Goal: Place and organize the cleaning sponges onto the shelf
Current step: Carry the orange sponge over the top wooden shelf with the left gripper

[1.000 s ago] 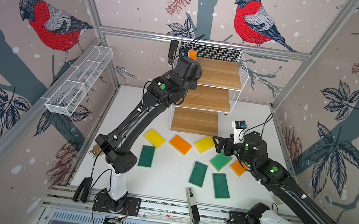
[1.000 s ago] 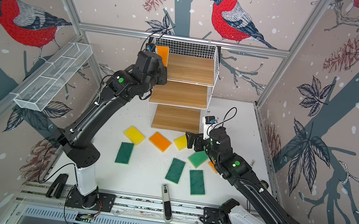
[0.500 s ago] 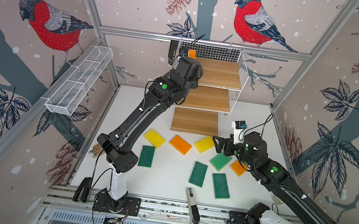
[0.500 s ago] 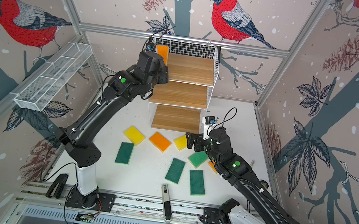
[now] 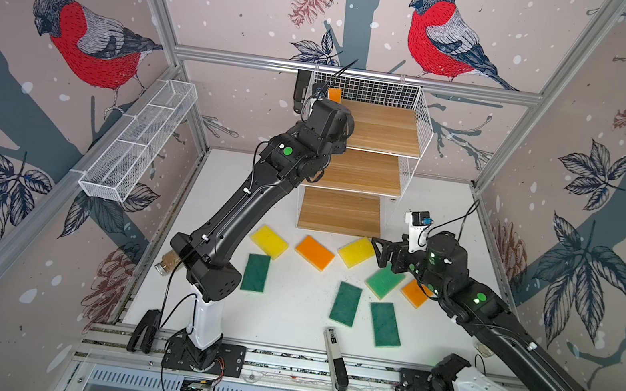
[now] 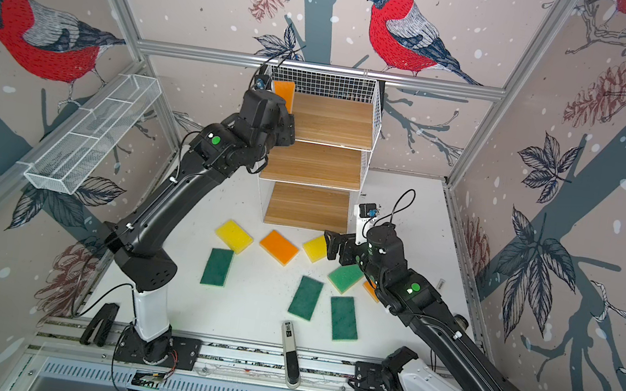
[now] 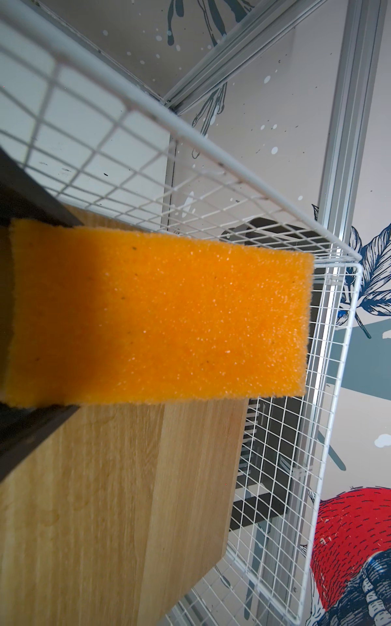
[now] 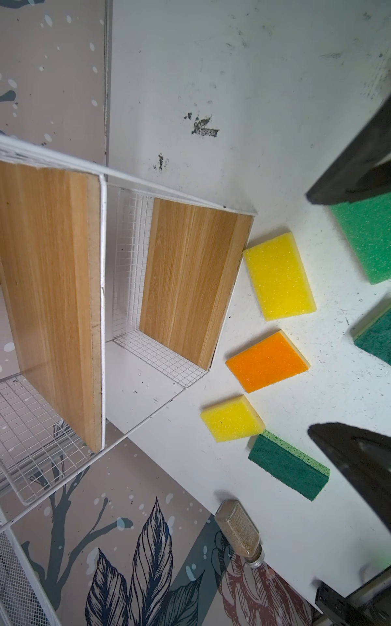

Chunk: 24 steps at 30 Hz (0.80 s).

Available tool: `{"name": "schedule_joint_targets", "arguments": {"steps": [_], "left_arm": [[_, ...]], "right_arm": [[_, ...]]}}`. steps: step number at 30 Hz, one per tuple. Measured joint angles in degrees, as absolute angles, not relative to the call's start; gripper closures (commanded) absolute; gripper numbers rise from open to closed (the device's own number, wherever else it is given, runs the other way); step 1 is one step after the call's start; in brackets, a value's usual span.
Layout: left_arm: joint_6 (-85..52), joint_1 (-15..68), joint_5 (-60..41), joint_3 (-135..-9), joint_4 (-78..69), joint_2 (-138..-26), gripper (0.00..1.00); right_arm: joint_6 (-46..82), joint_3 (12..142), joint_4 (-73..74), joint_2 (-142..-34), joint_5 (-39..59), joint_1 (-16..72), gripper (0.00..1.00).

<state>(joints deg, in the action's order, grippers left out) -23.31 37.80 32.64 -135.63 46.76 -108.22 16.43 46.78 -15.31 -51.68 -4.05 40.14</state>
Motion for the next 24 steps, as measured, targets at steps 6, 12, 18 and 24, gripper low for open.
{"name": "schedule_joint_targets", "arguments": {"steps": [6,12,18,24], "left_arm": [[-24.0,37.8,32.5,-135.7,46.1,-108.5,0.23],[-24.5,37.8,32.6,-135.7,46.0,-108.5,0.23],[-25.1,37.8,32.8,-135.7,46.0,-108.5,0.28],[-25.6,38.1,33.0,-135.7,46.1,-108.5,0.26]], "right_arm": [[16.5,46.5,-15.2,-51.1,-4.1,40.2,0.01],[16.5,46.4,-15.2,-50.9,-4.1,40.2,0.01],[16.5,46.0,-15.2,-50.1,-4.1,40.2,0.01],[16.7,45.7,-15.2,-49.4,-4.1,40.2,0.00]]}}
